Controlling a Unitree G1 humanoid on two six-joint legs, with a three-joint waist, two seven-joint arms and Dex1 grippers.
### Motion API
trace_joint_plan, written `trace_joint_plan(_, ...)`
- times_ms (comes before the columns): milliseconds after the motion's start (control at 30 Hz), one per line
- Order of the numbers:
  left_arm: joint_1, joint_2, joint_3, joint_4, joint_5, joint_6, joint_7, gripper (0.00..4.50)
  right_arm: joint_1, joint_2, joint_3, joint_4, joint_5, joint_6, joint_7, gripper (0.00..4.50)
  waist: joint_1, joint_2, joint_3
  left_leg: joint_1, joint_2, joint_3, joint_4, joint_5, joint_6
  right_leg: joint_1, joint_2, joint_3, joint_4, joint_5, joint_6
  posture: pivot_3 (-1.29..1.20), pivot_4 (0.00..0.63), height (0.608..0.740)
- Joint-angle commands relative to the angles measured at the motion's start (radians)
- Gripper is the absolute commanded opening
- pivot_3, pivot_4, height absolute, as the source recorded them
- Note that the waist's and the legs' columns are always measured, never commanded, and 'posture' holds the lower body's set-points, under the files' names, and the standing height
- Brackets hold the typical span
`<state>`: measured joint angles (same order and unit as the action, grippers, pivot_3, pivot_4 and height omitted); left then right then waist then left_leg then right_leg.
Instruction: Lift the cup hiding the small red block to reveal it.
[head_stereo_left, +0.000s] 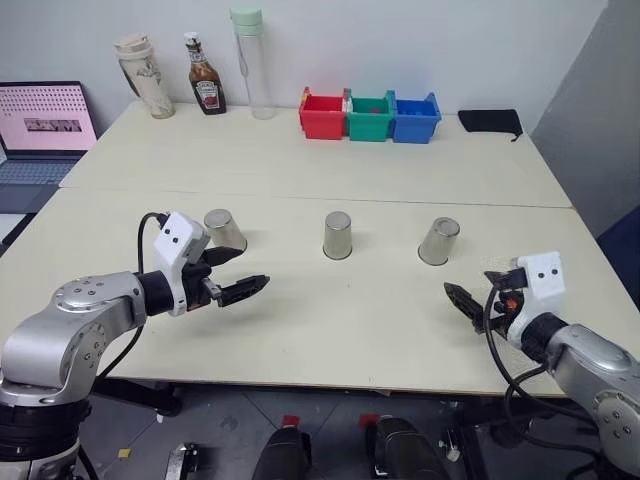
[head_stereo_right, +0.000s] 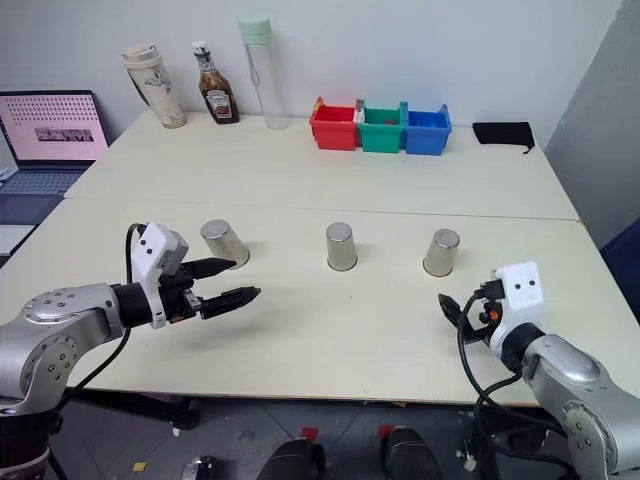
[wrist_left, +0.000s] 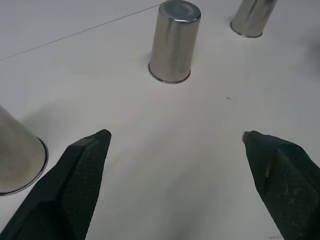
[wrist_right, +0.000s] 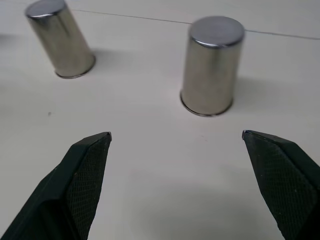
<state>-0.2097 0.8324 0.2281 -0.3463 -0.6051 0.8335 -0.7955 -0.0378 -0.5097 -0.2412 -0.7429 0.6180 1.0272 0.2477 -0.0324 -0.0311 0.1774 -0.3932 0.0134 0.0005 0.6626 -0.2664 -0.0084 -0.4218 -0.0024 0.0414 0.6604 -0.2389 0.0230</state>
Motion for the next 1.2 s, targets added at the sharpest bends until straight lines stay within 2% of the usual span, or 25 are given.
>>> trace_joint_plan(33,0.012,-0.033,-0.009,-0.054,0.021,-0.080,0.017,4.50,-0.111,-0.020,0.109,0.055,-0.036,-0.069,0.058,4.46,-0.001,0.000,0.000,0.000,0.000,0.000,0.000,0.000,0.000,0.000,0.000,0.000,0.000,0.000,0.000,0.00,0.150,0.740)
trace_joint_plan(100,0.007,-0.091,-0.060,-0.056,0.059,-0.145,0.044,4.50,-0.173,0.002,0.146,0.073,-0.009,-0.102,0.106,4.46,0.001,0.000,0.000,0.001,0.000,0.001,0.000,0.000,0.000,0.001,0.000,0.000,0.000,0.000,0.000,0.00,0.150,0.740)
trace_joint_plan(200,-0.020,-0.172,-0.150,-0.009,0.140,-0.233,0.083,4.50,-0.188,-0.010,0.139,0.039,0.060,-0.119,0.186,4.46,0.008,0.000,0.000,0.000,-0.001,0.000,0.000,0.000,0.000,0.001,0.000,0.000,0.000,0.000,0.000,0.00,0.150,0.740)
trace_joint_plan(367,-0.139,-0.361,-0.302,0.232,0.348,-0.420,0.233,4.50,-0.101,-0.091,0.023,-0.044,0.181,-0.126,0.288,4.46,0.034,-0.001,-0.001,-0.004,-0.003,-0.002,0.001,0.000,0.000,0.000,0.001,-0.002,-0.002,0.001,0.001,0.00,0.150,0.740)
trace_joint_plan(467,-0.230,-0.472,-0.344,0.384,0.409,-0.501,0.287,4.50,-0.060,-0.101,0.010,-0.072,0.168,-0.139,0.254,4.46,0.033,-0.002,-0.001,-0.004,-0.004,-0.001,0.003,0.000,0.000,0.001,0.000,-0.001,-0.004,0.003,0.004,0.00,0.150,0.740)
trace_joint_plan(700,-0.386,-0.631,-0.387,0.690,0.471,-0.666,0.285,4.50,0.045,-0.068,-0.013,-0.155,0.174,-0.153,0.160,4.46,0.030,-0.002,-0.001,-0.003,-0.003,0.001,0.005,0.000,0.000,0.001,0.002,0.000,-0.002,0.005,0.007,0.00,0.150,0.740)
trace_joint_plan(933,-0.532,-0.711,-0.373,0.992,0.544,-0.824,0.346,4.50,0.083,-0.058,-0.031,-0.198,0.179,-0.158,0.095,4.46,0.027,-0.002,-0.001,-0.003,-0.004,0.002,0.005,0.000,0.000,0.001,0.002,-0.001,-0.002,0.005,0.007,0.00,0.150,0.740)
trace_joint_plan(1033,-0.568,-0.727,-0.359,1.060,0.551,-0.863,0.355,4.50,0.097,-0.055,-0.038,-0.208,0.177,-0.161,0.067,4.46,0.030,-0.002,-0.001,-0.004,-0.004,0.001,0.005,0.000,0.000,0.001,0.002,-0.001,-0.002,0.005,0.008,0.00,0.150,0.740)
trace_joint_plan(1067,-0.576,-0.730,-0.351,1.075,0.546,-0.872,0.349,4.13,0.105,-0.053,-0.042,-0.213,0.181,-0.161,0.057,4.50,0.030,-0.002,-0.001,-0.004,-0.004,0.002,0.005,0.000,0.000,0.001,0.002,-0.001,-0.002,0.005,0.008,0.00,0.150,0.740)
trace_joint_plan(1100,-0.582,-0.731,-0.345,1.087,0.543,-0.879,0.346,3.99,0.111,-0.052,-0.044,-0.218,0.185,-0.162,0.048,4.50,0.029,-0.002,-0.001,-0.004,-0.004,0.002,0.005,0.000,0.000,0.001,0.002,-0.001,-0.002,0.005,0.008,0.00,0.150,0.740)
trace_joint_plan(1200,-0.589,-0.734,-0.335,1.105,0.541,-0.892,0.336,3.22,0.122,-0.050,-0.044,-0.229,0.197,-0.164,0.027,4.50,0.027,-0.002,-0.001,-0.004,-0.004,0.002,0.005,0.000,0.000,0.001,0.002,-0.001,-0.003,0.005,0.008,0.00,0.150,0.740)
